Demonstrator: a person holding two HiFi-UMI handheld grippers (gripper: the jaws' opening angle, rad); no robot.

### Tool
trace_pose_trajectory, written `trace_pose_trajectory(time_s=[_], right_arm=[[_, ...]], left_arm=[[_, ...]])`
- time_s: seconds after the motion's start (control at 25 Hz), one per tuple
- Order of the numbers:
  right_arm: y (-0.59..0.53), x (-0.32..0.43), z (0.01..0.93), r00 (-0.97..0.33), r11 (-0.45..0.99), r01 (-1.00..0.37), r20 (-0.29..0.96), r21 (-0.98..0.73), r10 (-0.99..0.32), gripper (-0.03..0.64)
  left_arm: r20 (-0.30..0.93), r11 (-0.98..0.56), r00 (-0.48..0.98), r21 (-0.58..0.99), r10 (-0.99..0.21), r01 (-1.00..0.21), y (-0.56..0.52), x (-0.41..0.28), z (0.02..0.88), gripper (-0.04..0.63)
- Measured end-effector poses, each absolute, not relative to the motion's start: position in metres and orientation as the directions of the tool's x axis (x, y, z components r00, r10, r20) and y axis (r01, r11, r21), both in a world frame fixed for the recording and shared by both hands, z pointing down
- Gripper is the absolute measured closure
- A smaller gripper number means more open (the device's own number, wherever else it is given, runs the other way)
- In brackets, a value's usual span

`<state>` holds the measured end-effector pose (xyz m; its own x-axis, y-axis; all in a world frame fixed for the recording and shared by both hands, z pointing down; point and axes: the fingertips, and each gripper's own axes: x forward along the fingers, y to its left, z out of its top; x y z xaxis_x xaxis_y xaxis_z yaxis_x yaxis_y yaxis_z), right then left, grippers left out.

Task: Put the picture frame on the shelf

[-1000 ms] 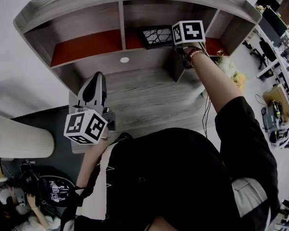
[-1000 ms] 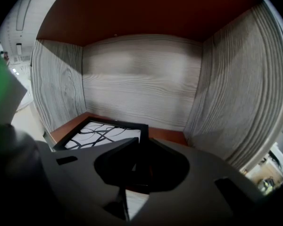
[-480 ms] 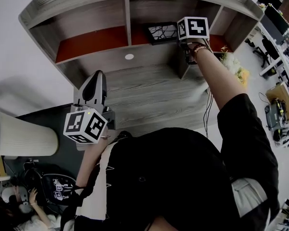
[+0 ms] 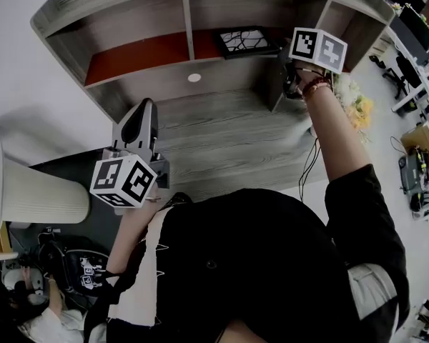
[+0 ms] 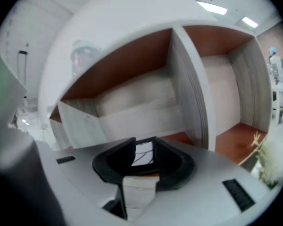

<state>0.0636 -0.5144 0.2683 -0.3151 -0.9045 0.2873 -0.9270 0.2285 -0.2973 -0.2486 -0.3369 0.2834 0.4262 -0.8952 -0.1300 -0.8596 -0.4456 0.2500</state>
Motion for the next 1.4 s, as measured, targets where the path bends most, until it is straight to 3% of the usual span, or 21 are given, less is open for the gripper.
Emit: trace_pose_trajectory(time_s=[0.12,0.24,0.32,0.6,0.8,1.4], right_arm=[[-0.483,0.046,0.260,-0.409,0.321,-0.881,0.220,-0.347,-0.885,0.514],[-0.454,0.038,0.257,-0.474,0.386,-0.838,0.162,-0.386,-0.865,0.601],[-0.435,0.037,0.259,-0.507,0.421,-0.817,0.141,-0.394,-0.850,0.624],[-0.389,0.039,0.273,-0.608,0.511,-0.744,0.116,-0.431,-0.786,0.617],[-0.367,0.054,0.291,-0.585,0.521,-0.785,0.125,-0.335,-0.801,0.612],[-0.315,0.087,0.322,-0.610,0.558,-0.777,0.132,-0.290,-0.781,0.612]], left_arm=[[-0.134,-0.467,0.447,0.226,-0.884,-0.855,-0.338,-0.231,0.275,0.586],[-0.134,-0.471,0.452,0.195,-0.882,-0.861,-0.337,-0.208,0.273,0.586],[-0.131,-0.472,0.454,0.200,-0.881,-0.859,-0.333,-0.190,0.276,0.586],[-0.088,-0.473,0.467,0.274,-0.880,-0.838,-0.324,-0.133,0.294,0.586],[-0.056,-0.454,0.460,0.301,-0.886,-0.839,-0.308,-0.102,0.310,0.586],[-0.005,-0.386,0.401,0.287,-0.916,-0.877,-0.252,-0.060,0.328,0.586]])
